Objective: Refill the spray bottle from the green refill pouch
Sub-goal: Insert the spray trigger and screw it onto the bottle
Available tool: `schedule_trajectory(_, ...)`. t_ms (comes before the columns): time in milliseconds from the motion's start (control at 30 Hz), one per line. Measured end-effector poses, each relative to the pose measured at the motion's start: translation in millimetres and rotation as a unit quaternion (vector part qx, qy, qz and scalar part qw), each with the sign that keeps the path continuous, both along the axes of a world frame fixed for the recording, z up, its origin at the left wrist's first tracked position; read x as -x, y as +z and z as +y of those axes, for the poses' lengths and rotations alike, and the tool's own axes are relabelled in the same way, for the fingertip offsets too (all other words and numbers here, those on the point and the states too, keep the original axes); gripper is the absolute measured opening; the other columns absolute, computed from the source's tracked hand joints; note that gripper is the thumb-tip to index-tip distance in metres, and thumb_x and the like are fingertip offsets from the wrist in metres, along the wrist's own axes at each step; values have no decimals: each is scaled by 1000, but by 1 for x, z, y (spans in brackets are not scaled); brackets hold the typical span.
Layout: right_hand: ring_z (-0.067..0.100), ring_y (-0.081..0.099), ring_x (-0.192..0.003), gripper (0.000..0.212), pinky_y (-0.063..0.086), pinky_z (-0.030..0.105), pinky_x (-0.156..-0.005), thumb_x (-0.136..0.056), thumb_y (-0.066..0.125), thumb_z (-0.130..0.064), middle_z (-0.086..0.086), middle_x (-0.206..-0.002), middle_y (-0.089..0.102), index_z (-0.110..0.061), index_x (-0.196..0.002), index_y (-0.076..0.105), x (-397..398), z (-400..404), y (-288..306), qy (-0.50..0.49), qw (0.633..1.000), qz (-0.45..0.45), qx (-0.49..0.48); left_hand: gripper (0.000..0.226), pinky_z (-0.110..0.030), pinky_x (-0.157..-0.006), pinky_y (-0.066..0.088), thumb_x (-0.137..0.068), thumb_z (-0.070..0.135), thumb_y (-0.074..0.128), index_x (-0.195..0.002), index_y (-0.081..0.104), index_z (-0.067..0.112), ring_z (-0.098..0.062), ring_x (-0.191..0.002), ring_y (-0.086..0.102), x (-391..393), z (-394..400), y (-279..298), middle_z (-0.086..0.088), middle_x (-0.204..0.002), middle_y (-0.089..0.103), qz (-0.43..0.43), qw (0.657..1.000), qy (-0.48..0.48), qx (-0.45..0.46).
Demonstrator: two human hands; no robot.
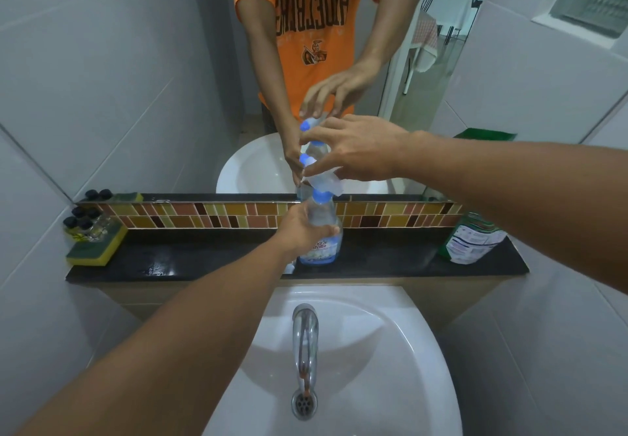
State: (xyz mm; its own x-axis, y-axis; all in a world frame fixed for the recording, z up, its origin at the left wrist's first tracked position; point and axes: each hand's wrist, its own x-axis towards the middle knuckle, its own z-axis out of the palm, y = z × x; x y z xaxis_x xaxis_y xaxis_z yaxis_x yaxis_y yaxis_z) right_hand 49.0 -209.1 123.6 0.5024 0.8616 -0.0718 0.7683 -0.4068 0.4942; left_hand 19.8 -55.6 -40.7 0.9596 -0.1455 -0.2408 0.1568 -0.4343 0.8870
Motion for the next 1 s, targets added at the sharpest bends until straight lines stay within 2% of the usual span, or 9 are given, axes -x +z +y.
schedule_trajectory(133,28,44,-132,44,48,42,-101,-94,64,-47,6,-147,45,-34,-136,61,-3,6,4,-30,997,64,13,52,-44,-95,50,-76,29,86,-122,60,27,-23,-112,62,0,-2,0,3,-119,66,6,1000,10,6)
schedule_trajectory(233,25,52,-124,40,47,45,-100,-97,62,-42,4,-135,59,-22,-131,64,-3,5,1,-60,987,145,-25,52,-43,-95,51,-76,30,86,-121,60,25,-23,-110,63,0,-2,-1,2,-118,67,8,1000,17,-3)
schedule_trajectory(367,22,58,-112,37,49,43,-94,-97,65,-37,3,-120,66,-16,-127,64,-1,1,-8,-97,976,178,-81,51,-46,-97,51,-76,31,86,-120,60,24,-22,-108,64,0,-2,0,1,-116,67,10,1000,10,-7)
schedule_trajectory(467,22,58,-105,36,48,38,-87,-97,65,-38,4,-114,65,-16,-125,64,0,-1,-15,-114,969,183,-123,53,-48,-99,50,-77,30,85,-122,59,22,-23,-110,63,0,-3,1,-1,-119,67,10,1000,13,-12)
schedule_trajectory(567,21,59,-96,33,40,30,-77,-95,67,-37,5,-105,64,-13,-119,65,1,-4,-23,-124,961,184,-168,54,-49,-101,49,-77,29,85,-123,59,22,-24,-112,62,1,-4,2,-2,-120,66,12,1000,16,-9)
schedule_trajectory(700,18,53,-82,31,31,25,-59,-95,66,-41,-5,-89,53,-13,-107,63,7,-3,-39,-157,939,176,-249,52,-47,-98,50,-77,31,85,-122,60,22,-23,-110,63,1,-4,2,-1,-119,67,6,1000,18,-9)
schedule_trajectory(833,13,46,-69,27,29,23,-55,-94,67,-42,-14,-75,41,-17,-96,61,10,0,-51,-190,923,170,-290,51,-46,-98,50,-78,30,85,-121,60,22,-23,-109,63,2,-5,1,-1,-118,67,0,1000,22,-11)
schedule_trajectory(900,4,42,-64,25,27,24,-53,-94,67,-42,-17,-73,38,-18,-91,59,10,1,-55,-204,913,166,-311,49,-47,-98,50,-78,29,85,-120,61,22,-23,-109,64,2,-5,0,-1,-117,68,0,1000,21,-7)
schedule_trajectory(1000,3,43,-65,22,27,24,-54,-94,67,-41,-18,-75,40,-21,-91,59,12,2,-61,-220,899,168,-339,49,-47,-98,50,-78,30,84,-120,61,22,-23,-109,64,3,-4,0,0,-117,68,0,1000,20,-5)
